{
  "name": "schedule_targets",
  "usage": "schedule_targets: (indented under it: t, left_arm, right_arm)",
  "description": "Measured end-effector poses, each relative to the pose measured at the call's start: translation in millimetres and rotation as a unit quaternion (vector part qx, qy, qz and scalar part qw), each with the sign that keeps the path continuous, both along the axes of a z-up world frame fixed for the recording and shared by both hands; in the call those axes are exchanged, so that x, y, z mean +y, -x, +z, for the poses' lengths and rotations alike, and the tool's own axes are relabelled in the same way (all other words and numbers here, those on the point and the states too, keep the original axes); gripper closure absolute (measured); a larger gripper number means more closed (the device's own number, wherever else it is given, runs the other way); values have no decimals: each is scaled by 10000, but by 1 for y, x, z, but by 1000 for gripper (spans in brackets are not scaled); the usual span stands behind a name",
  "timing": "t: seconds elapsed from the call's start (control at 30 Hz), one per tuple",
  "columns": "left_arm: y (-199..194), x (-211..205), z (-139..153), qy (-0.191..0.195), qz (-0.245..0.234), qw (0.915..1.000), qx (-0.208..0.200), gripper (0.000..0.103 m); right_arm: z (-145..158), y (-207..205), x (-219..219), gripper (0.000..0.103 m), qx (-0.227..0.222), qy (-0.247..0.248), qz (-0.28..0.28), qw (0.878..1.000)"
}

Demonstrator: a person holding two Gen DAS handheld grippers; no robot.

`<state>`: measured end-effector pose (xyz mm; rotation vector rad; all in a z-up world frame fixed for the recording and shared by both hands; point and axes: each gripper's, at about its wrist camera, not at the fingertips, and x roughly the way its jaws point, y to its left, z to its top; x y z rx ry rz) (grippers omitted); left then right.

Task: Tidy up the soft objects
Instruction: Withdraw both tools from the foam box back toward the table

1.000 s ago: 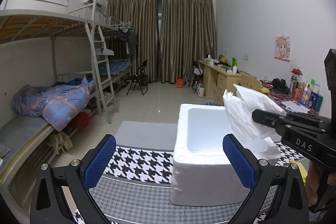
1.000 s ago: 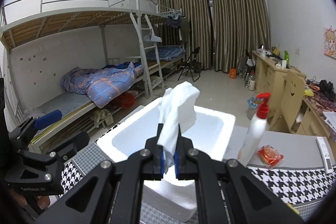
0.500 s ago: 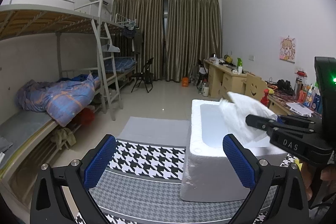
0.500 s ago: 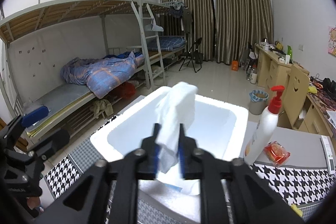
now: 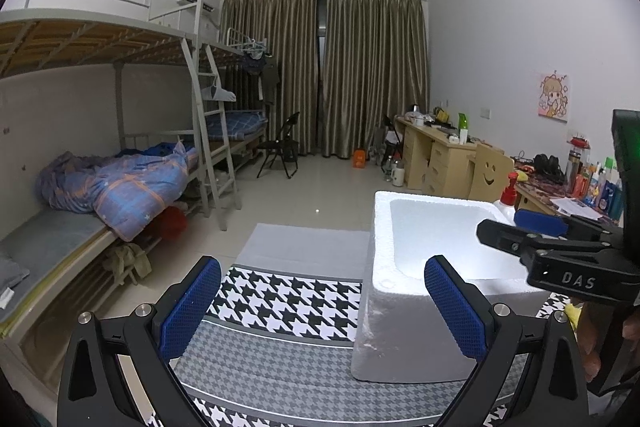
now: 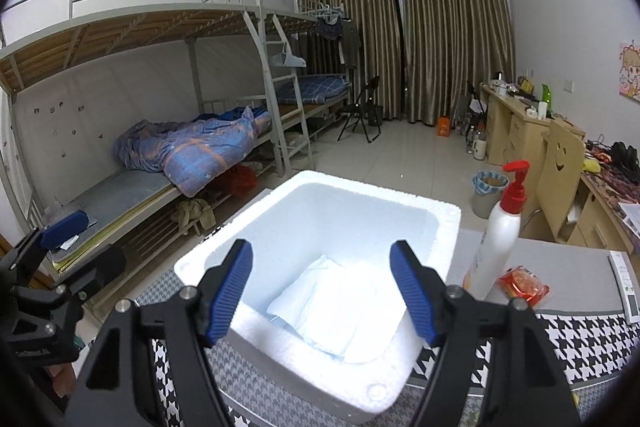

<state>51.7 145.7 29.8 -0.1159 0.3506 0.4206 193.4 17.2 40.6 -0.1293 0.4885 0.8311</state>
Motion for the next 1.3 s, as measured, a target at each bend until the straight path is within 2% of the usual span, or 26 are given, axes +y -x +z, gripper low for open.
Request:
schedule_targets:
  t: [0.13, 0.23, 0.4, 0.6, 0.93, 1.3]
  left_arm:
    - [0, -1, 1, -5, 3, 10000, -21, 1]
    - [4, -5, 2, -20, -12, 10000, -60, 1]
    - [8, -16, 3, -38, -86, 9999, -71, 1]
    - [12, -28, 2, -94, -129, 9999, -39, 1]
    - [26, -42, 13, -206, -96, 9995, -210, 1]
    - [43, -63, 14, -332, -347, 9983, -331, 1]
  right_arm:
    - [6, 6, -8, 27, -60, -79, 0, 10000]
    - [8, 11, -16, 19, -94, -106, -76, 9999]
    - [10, 17, -27, 16, -95, -189, -67, 9998]
    - [15, 27, -42, 5, -399, -227, -167, 9988]
    - [19, 44, -61, 5, -540, -423, -83, 9976]
    - [13, 59, -77, 5, -600, -517, -124, 9968]
